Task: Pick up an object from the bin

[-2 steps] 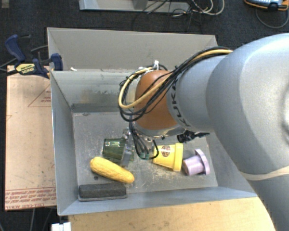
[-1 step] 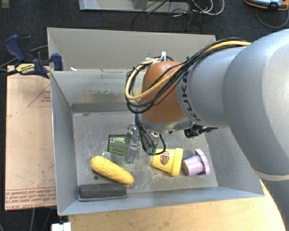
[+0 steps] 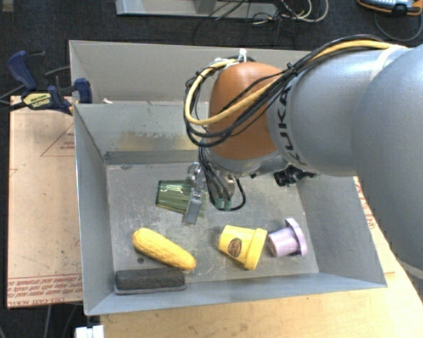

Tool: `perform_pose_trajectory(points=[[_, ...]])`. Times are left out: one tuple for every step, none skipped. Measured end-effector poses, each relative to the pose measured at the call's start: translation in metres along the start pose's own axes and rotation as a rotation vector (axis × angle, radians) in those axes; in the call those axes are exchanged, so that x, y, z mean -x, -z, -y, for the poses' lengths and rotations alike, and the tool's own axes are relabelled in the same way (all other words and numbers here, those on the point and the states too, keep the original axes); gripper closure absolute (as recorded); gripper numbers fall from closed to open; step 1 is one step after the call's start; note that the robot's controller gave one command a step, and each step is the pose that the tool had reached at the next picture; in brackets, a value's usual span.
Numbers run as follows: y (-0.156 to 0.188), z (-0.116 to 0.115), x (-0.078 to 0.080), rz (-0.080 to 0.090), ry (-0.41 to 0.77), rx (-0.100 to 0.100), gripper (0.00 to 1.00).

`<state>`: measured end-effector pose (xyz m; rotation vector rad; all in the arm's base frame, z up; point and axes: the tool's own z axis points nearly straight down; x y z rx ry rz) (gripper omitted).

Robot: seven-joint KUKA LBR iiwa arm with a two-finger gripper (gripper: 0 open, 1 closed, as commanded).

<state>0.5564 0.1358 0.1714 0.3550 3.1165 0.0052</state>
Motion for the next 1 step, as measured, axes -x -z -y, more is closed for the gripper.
perform_pose_trajectory(points=[[0.068, 0.006, 0.0056, -0.004, 0.008, -0.001, 1.0]])
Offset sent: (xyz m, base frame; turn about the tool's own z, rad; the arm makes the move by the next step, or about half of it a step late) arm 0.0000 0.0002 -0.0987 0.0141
